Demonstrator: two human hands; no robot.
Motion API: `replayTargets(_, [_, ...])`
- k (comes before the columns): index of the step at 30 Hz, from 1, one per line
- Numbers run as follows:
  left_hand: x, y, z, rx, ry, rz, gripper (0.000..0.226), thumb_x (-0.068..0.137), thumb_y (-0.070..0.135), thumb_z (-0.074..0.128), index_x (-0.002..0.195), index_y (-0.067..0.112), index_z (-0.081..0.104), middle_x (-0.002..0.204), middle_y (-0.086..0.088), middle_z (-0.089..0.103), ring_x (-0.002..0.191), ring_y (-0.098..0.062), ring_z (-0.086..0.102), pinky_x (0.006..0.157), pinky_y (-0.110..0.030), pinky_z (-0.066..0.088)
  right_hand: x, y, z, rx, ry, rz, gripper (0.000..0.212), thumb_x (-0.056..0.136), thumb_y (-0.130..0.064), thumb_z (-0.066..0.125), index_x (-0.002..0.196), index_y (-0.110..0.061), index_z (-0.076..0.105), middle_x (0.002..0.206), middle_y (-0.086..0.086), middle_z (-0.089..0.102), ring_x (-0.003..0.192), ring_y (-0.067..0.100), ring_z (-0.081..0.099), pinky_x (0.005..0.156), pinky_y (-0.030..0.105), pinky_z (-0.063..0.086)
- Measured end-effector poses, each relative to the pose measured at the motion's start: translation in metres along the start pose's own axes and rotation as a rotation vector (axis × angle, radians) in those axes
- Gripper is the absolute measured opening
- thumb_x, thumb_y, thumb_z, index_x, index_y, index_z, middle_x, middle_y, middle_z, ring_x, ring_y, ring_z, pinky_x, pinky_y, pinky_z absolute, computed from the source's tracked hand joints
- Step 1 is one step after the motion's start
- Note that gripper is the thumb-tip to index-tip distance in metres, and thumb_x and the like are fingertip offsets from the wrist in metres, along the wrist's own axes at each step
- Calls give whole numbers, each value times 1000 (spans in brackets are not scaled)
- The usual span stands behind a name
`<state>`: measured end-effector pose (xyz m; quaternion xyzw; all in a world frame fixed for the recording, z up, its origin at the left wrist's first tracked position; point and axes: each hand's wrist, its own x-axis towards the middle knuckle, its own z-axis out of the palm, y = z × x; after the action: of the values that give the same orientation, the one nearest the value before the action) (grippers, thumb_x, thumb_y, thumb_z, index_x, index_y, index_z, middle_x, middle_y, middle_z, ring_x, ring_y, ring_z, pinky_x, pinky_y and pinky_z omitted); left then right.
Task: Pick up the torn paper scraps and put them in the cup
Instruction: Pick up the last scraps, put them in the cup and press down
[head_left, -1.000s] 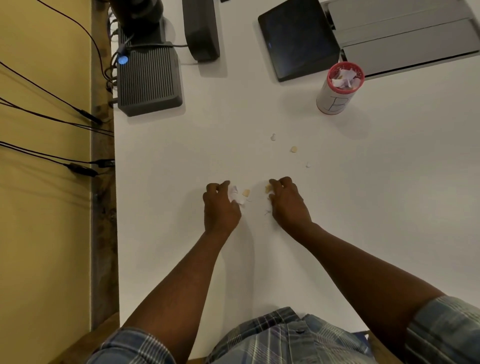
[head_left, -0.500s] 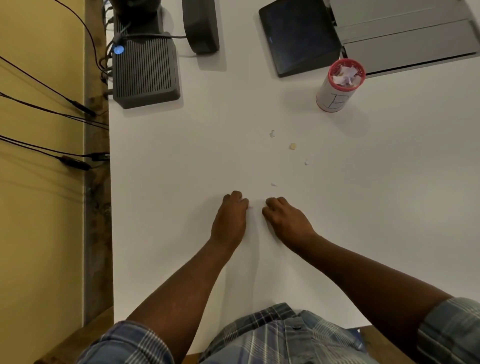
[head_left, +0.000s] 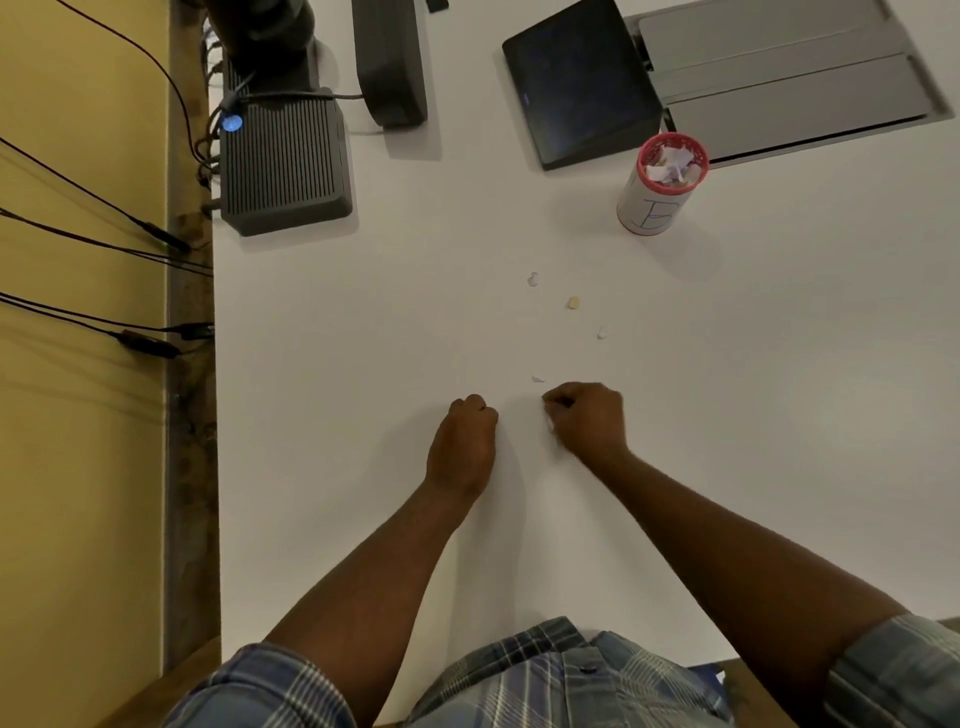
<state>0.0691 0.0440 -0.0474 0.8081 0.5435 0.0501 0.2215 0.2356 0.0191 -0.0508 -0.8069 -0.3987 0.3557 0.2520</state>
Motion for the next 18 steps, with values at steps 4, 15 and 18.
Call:
replayTargets(4, [18,-1,-4,-63,-8,-96,17,79,-2,51,78,0,67,84,-14,64,80,-27,59,69,-36,47,32,-4,-40,463,24,320,10,76,-7,77,80,-16,75,87,5,74,67,11,66,70,19,54])
replayTargets(15, [56,-10,-22,-763,-87,-585,16,69,9,77,70,24,74,74,5,73,68,-8,68,64,-18,52,164,-68,-170,250,448,-73,12,83,-18,72,93,-23,74,97,-3,73,88,9,67,81,21,53])
replayTargets(18, [62,-3,-26,-1008,-141,-653,12,71,5,75,74,16,76,74,-7,74,67,-19,68,68,-30,56,192,-76,-171,-50,452,-192,17,86,-14,65,102,-13,72,104,5,72,94,18,67,88,29,54])
